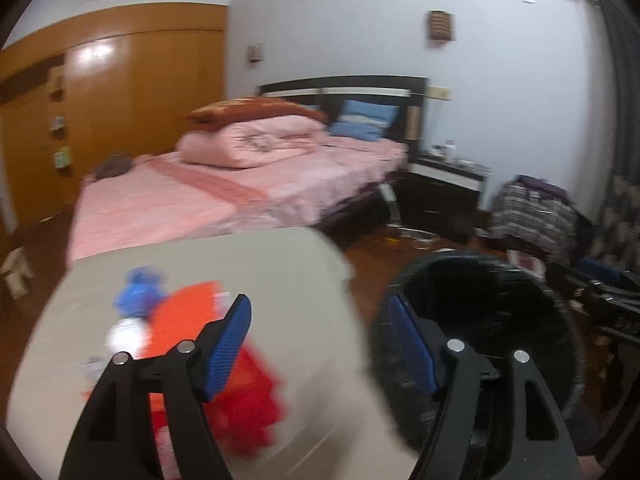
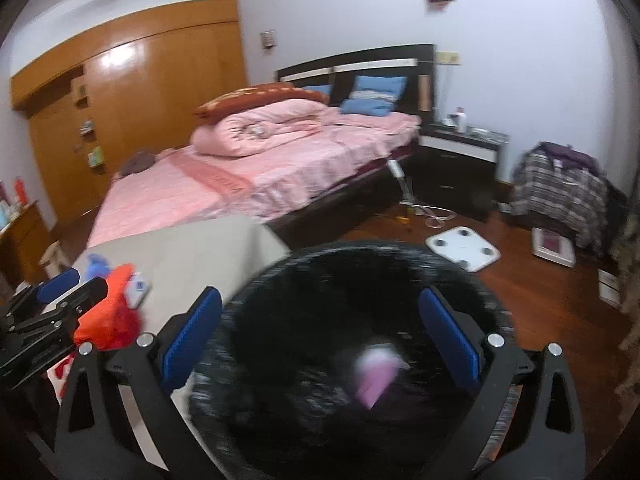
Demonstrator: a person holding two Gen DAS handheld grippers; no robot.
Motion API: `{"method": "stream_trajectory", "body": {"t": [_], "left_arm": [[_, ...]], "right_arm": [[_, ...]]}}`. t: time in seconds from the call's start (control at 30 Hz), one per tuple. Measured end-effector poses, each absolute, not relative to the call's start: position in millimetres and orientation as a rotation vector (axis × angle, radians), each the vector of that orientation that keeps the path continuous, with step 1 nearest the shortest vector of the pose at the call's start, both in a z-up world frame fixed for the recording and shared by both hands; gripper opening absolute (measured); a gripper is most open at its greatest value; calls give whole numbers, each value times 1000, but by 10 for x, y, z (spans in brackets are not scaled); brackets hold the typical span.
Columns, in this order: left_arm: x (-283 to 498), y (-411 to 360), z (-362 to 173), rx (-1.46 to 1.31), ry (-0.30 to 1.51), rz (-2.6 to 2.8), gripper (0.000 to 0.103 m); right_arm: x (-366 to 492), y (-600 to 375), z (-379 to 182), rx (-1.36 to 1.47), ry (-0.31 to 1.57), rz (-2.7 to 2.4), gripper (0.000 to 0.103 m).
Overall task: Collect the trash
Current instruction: 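Carry both held items over the black bin and open both tools, then grasp the orange bubble wrap with the left tool while the right tool grasps the red cloth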
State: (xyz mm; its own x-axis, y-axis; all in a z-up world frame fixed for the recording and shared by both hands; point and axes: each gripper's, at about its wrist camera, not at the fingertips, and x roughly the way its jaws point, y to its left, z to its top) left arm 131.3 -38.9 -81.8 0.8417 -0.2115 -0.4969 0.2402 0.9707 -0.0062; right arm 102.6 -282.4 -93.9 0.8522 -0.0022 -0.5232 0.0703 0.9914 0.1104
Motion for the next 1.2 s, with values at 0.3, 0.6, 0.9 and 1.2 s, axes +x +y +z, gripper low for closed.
{"method": "stream_trajectory", "body": {"t": [0.3,0.6,0.9,1.2], "left_arm": [[1439,467,-1087,44,591,0,70],[1660,642,-1355,2,653,-13,69],[1775,478,-1557,-3,703,-76,42],[1684,478,-1461,-21,650,-104,16]], "right_arm": [[1323,-2013,-948,96,571,133,96],[1474,-1626,-977,49,593,182,96],[1571,-1611,-1055,48,618,171,96],[1572,-1593,-1088,39,621,174,96]]}}
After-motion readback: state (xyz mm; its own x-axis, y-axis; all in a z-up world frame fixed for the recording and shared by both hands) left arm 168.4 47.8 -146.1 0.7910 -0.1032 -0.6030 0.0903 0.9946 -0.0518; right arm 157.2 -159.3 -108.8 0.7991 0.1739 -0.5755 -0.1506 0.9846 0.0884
